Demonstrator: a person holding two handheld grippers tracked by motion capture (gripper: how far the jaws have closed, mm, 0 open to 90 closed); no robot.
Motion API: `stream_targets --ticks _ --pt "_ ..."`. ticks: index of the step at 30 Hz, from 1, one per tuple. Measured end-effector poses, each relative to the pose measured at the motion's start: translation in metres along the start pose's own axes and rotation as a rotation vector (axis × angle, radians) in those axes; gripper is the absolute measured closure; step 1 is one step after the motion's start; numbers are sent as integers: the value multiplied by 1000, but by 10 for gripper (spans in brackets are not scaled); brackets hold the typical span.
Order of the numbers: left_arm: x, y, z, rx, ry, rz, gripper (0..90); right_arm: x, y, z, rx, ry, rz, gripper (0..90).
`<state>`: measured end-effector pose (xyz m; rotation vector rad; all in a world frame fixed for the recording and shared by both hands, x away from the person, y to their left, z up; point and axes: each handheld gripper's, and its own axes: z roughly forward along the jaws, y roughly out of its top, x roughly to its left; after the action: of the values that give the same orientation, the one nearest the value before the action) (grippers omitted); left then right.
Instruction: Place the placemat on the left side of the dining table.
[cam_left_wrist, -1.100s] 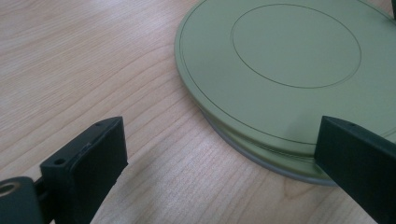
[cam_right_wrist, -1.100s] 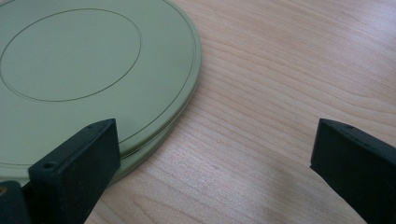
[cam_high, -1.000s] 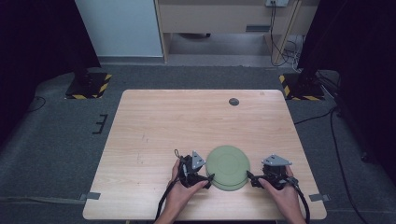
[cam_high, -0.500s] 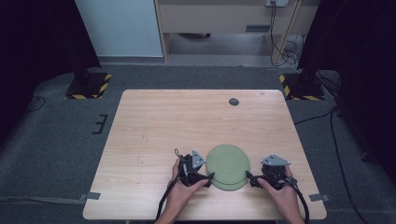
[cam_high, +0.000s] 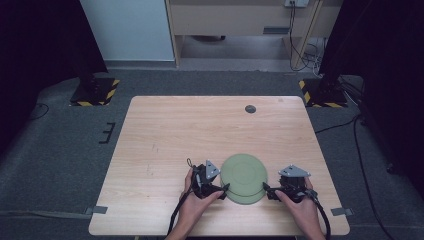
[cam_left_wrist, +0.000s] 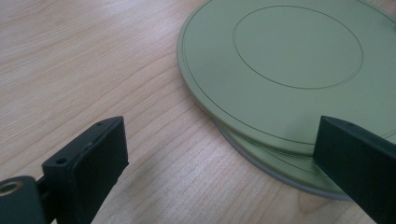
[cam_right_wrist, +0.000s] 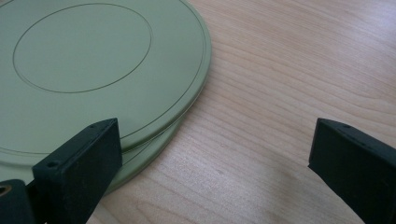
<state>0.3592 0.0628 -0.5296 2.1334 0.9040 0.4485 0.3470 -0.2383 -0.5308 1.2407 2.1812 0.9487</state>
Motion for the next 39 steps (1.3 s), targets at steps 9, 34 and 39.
stream_targets --ticks 9,34,39 --pt "2 2 2 -2 5 -2 25 0 1 -1 3 11 6 57" --pt "15 33 7 2 -44 9 101 -1 3 4 -2 11 25 26" --pt "20 49 22 26 -70 1 158 -1 3 4 -3 16 24 27"
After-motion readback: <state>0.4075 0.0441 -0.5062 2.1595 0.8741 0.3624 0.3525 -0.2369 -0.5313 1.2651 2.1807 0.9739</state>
